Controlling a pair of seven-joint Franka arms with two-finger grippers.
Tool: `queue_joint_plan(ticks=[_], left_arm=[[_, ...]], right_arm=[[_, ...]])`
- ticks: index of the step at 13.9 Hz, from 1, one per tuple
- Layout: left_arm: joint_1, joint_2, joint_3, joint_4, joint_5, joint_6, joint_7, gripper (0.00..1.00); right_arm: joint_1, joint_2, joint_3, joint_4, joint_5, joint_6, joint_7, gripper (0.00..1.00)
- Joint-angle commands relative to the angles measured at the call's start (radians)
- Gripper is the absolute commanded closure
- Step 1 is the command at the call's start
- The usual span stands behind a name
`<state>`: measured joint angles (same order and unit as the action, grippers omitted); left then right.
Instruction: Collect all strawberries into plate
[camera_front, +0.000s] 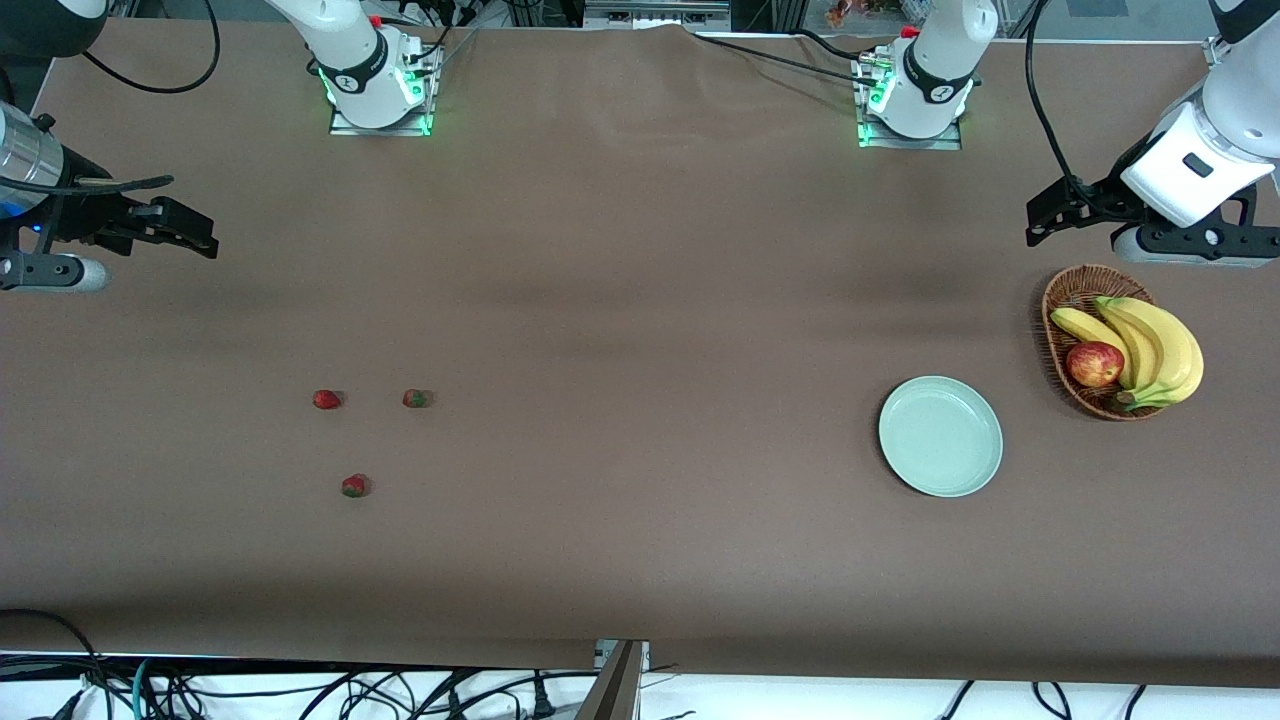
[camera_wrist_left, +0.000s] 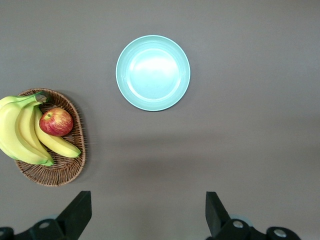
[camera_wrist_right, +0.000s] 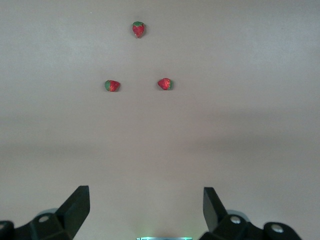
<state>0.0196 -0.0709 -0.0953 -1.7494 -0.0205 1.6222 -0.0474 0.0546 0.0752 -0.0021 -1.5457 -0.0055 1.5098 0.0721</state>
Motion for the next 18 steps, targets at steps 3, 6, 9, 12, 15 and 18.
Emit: queue_joint_plan(ticks=[3,6,9,12,15,18], left_arm=[[-0.001,0.002,-0.004,0.019,0.019,-0.013,0.008,0.0],[-0.001,0.002,-0.004,0.019,0.019,-0.013,0.008,0.0],[-0.001,0.002,-0.004,0.019,0.019,-0.013,0.008,0.0],[-0.001,0.002,-0.004,0.019,0.019,-0.013,0.006,0.0],[-0.001,0.002,-0.004,0.021,0.019,-0.015,0.008,0.0],[-0.001,0.002,-0.004,0.024,0.019,-0.015,0.006,0.0]], right_arm=[[0.001,0.009,0.002,0.022,-0.013,-0.007,-0.003,0.0],[0.001,0.009,0.002,0.022,-0.011,-0.003,-0.002,0.0],[0.004,0.021,0.005,0.027,-0.013,0.001,-0.003,0.0],[0.02,0.066,0.004,0.029,-0.017,0.056,-0.002,0.0],[0.045,0.16,0.004,0.029,-0.019,0.13,0.0,0.0],[0.1,0.253,0.004,0.027,-0.089,0.193,-0.002,0.0]])
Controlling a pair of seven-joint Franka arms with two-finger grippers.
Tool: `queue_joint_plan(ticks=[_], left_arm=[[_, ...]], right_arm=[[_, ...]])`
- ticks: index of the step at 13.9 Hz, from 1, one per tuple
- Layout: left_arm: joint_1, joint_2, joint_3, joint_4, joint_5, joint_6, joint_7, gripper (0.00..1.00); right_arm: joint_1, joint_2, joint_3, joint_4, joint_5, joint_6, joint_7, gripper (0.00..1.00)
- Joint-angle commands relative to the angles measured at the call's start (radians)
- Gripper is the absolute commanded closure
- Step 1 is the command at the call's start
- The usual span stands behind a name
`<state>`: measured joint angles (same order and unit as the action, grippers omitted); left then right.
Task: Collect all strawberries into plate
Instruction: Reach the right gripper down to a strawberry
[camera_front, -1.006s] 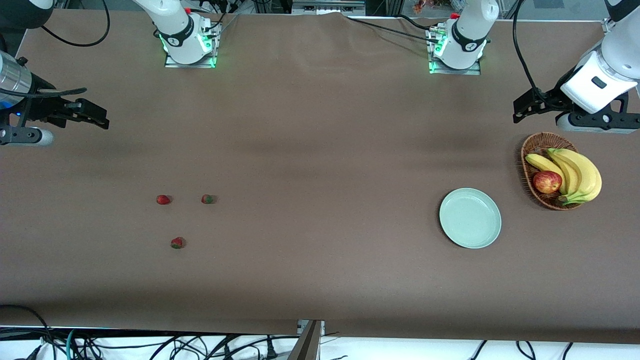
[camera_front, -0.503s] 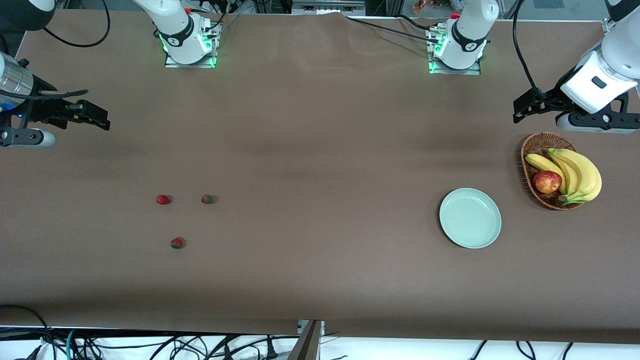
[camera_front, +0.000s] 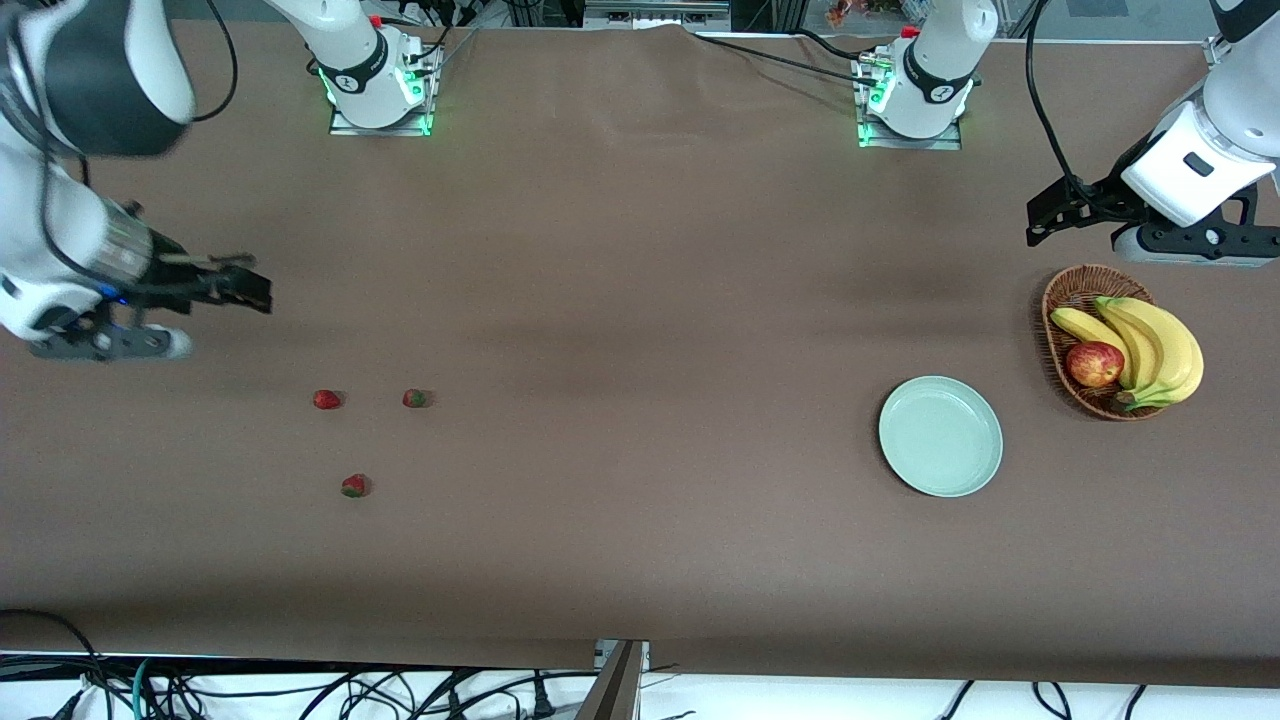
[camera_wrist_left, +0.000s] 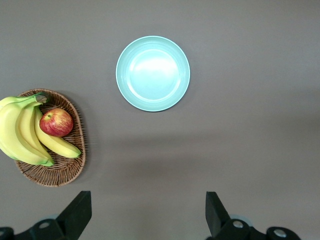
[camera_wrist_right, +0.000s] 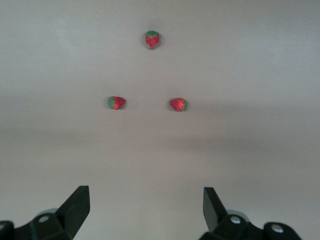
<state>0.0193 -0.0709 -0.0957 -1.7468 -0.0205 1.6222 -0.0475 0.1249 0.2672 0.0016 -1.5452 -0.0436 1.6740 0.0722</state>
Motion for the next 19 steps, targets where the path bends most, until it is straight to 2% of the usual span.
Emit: queue_joint_plan(ticks=[1,6,11,15,19], left_arm=[[-0.002,0.002,-0.006,0.021,0.019,-0.015,0.006,0.0],[-0.001,0.002,-0.016,0.023,0.019,-0.024,0.003,0.0],[-0.001,0.002,-0.018,0.024,0.019,-0.027,0.005,0.0],[-0.001,0.002,-0.016,0.024,0.017,-0.027,0.006,0.0],[-0.001,0.002,-0.016,0.024,0.017,-0.028,0.006,0.0]], right_arm=[[0.038,0.091,0.0,0.028,-0.056,0.044,-0.002,0.0],[0.056,0.268,0.0,0.019,-0.039,0.223,0.07,0.0],[0.059,0.395,0.001,-0.019,0.077,0.413,0.08,0.0],[0.079,0.423,0.001,-0.094,0.079,0.529,0.08,0.0],[0.107,0.435,0.001,-0.105,0.079,0.543,0.107,0.0]])
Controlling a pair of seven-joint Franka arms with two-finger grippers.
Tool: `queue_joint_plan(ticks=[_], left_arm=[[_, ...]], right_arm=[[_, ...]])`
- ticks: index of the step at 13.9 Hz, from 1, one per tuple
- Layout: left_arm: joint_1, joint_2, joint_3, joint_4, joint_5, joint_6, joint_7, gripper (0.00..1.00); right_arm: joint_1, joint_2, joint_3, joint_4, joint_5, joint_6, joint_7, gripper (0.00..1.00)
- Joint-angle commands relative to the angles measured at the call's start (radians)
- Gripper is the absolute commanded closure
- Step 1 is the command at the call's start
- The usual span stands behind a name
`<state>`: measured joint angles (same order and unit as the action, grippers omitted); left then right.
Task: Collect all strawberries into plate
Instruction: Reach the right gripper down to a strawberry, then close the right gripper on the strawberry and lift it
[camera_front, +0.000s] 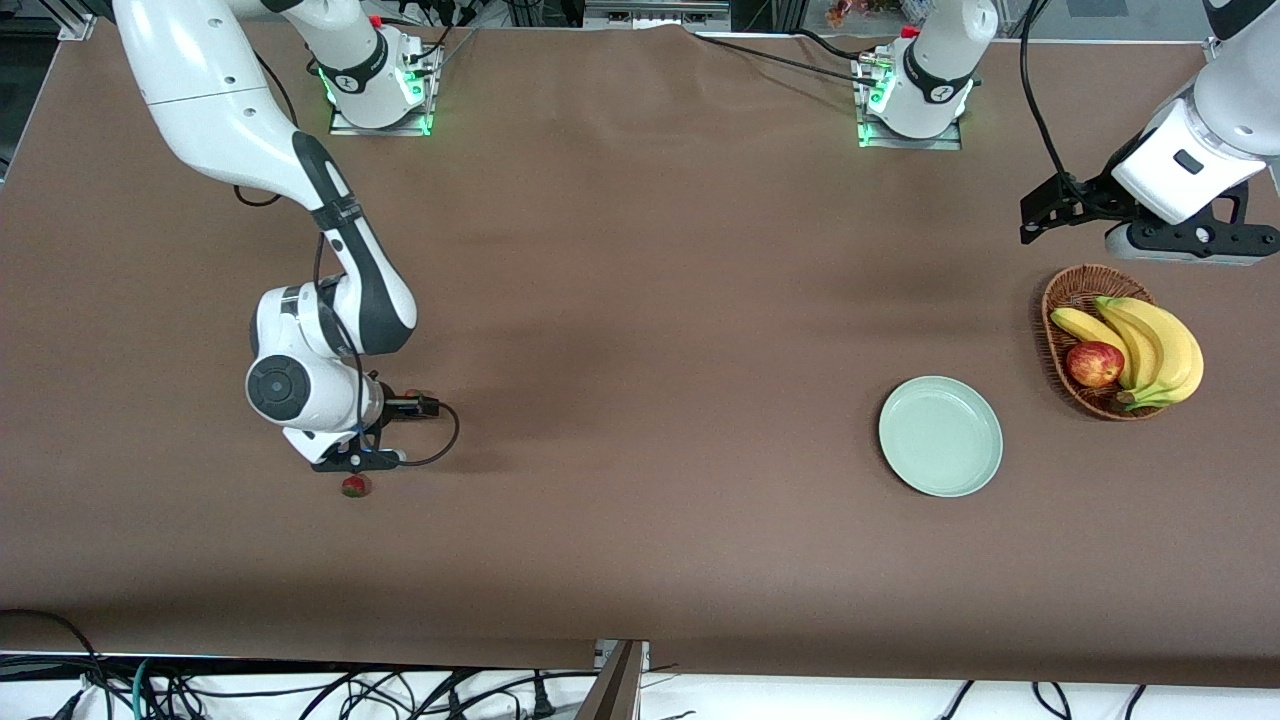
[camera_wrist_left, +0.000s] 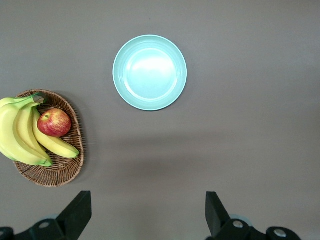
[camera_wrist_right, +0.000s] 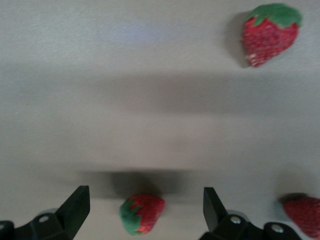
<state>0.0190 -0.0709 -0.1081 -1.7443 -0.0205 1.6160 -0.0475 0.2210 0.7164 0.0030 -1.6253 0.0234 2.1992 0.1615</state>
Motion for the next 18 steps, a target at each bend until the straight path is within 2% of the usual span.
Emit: queue_joint_plan(ticks=[1,2,3,5,6,9,15,18], left_arm=[[-0.001,0.002,-0.004,0.022,0.017,-0.022,0.006,0.0],[-0.001,0.002,-0.005,0.022,0.017,-0.022,0.005,0.0],[-0.001,0.002,-0.005,0.022,0.017,-0.022,0.005,0.0],[-0.001,0.002,-0.004,0.023,0.017,-0.022,0.006,0.0],[-0.001,0.002,-0.005,0.023,0.017,-0.022,0.005,0.0],[-0.001,0.002,-0.004,0.023,0.017,-0.022,0.006,0.0],[-0.001,0.002,-0.004,0.023,0.017,-0.022,0.006,0.0],[-0.001,0.002,-0.004,0.023,0.017,-0.022,0.008,0.0]], right_arm=[[0.012,-0.014,-0.001,-0.027,0.012,0.016,0.018,0.0],[0.011,-0.014,-0.001,-0.03,0.01,0.014,0.013,0.0],[0.009,-0.014,-0.001,-0.036,0.01,0.014,0.003,0.1],[0.003,-0.014,-0.001,-0.038,0.01,0.005,0.0,0.51],[0.001,-0.014,-0.001,-0.038,0.01,0.004,0.0,0.63],[0.001,-0.014,-0.001,-0.038,0.01,0.004,0.0,0.87],[0.018,-0.02,-0.001,-0.019,0.01,0.004,0.015,0.93],[0.03,-0.023,0.003,0.031,0.03,0.004,0.01,0.95]])
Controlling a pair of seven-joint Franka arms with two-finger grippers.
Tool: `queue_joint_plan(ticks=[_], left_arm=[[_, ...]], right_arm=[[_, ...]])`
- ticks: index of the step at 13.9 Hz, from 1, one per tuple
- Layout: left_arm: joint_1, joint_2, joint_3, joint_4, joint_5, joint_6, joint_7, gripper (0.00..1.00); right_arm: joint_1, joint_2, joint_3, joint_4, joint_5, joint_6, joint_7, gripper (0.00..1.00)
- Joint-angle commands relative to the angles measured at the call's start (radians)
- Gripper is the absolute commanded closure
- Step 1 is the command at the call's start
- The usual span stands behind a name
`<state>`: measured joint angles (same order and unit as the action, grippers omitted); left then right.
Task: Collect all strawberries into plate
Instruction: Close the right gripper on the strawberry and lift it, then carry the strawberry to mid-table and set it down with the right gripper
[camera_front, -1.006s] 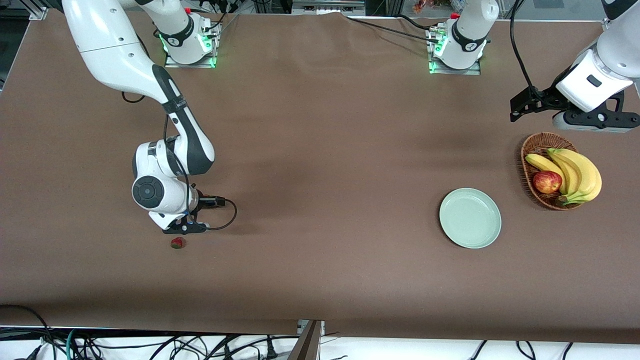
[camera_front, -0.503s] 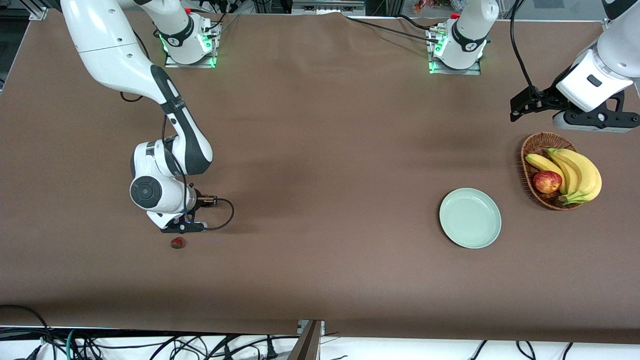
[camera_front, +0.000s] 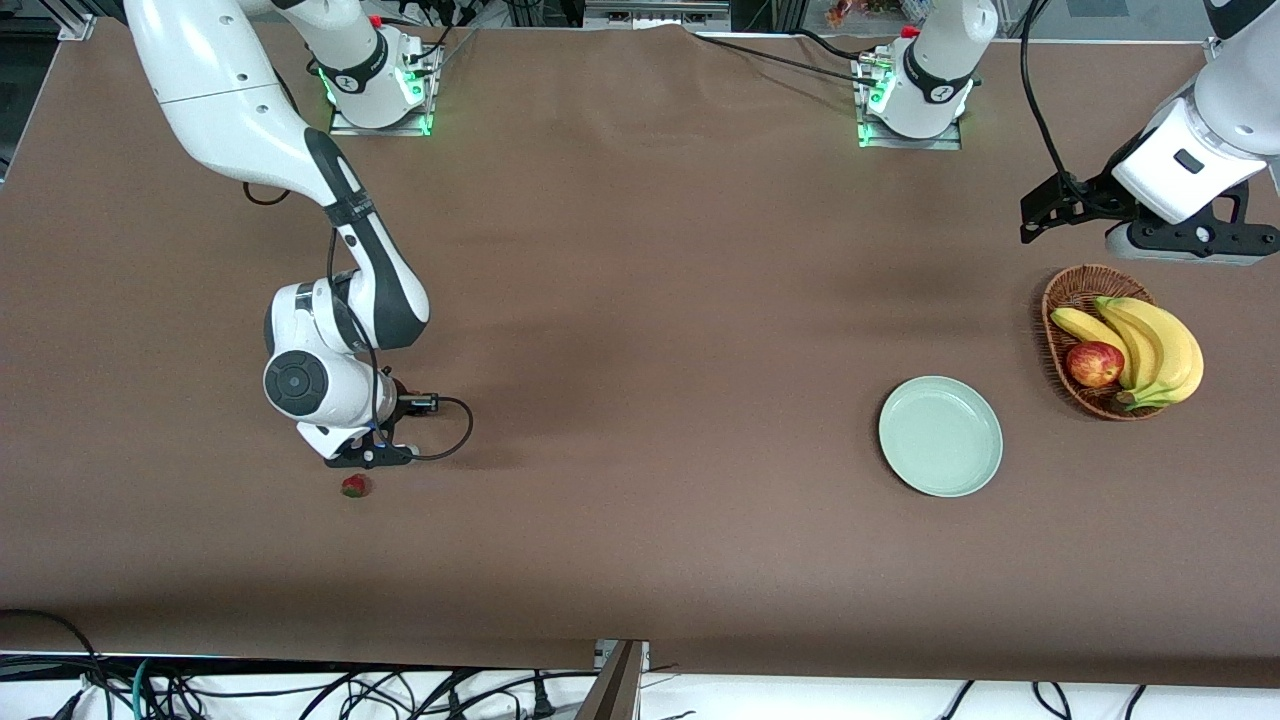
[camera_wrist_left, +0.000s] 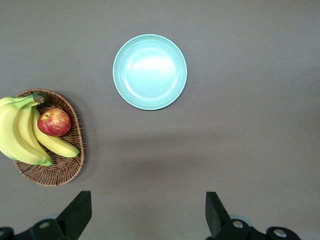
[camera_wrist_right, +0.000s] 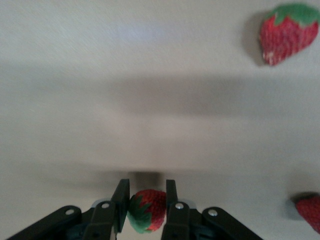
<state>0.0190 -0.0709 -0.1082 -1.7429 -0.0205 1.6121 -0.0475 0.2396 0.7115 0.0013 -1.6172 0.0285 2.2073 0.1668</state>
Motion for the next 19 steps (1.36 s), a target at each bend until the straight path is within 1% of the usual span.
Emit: queue_joint_plan(ticks=[1,2,3,5,7,12,14,17,18,19], left_arm=[[0.001,0.002,-0.004,0.022,0.017,-0.02,0.008,0.0],[0.001,0.002,-0.004,0.02,0.017,-0.02,0.008,0.0],[0.001,0.002,-0.004,0.022,0.017,-0.02,0.008,0.0],[0.004,0.002,-0.004,0.02,0.017,-0.02,0.008,0.0],[0.009,0.002,-0.004,0.02,0.017,-0.018,0.009,0.0],[0.01,0.002,-0.004,0.02,0.017,-0.026,0.009,0.0],[0.01,0.002,-0.004,0.02,0.016,-0.026,0.009,0.0],[0.01,0.003,-0.004,0.02,0.007,-0.023,0.008,0.0],[0.012,0.003,-0.002,0.02,0.007,-0.021,0.008,0.0],[0.012,0.003,-0.002,0.02,0.007,-0.021,0.008,0.0]], right_arm=[[0.026,-0.014,0.015,0.048,0.075,-0.003,0.022,0.95],[0.046,-0.003,0.026,0.075,0.13,0.005,0.074,0.95],[0.085,0.017,0.032,0.114,0.151,0.008,0.136,0.95],[0.183,0.074,0.031,0.213,0.149,0.012,0.305,0.95],[0.268,0.124,0.031,0.299,0.146,0.05,0.454,0.95],[0.449,0.203,0.025,0.347,0.145,0.283,0.712,0.95],[0.513,0.247,0.02,0.394,0.143,0.331,0.79,0.95],[0.613,0.328,-0.039,0.511,0.143,0.338,0.884,0.95],[0.636,0.353,-0.056,0.536,0.143,0.348,0.902,0.94],[0.647,0.367,-0.06,0.537,0.143,0.373,0.907,0.94]])
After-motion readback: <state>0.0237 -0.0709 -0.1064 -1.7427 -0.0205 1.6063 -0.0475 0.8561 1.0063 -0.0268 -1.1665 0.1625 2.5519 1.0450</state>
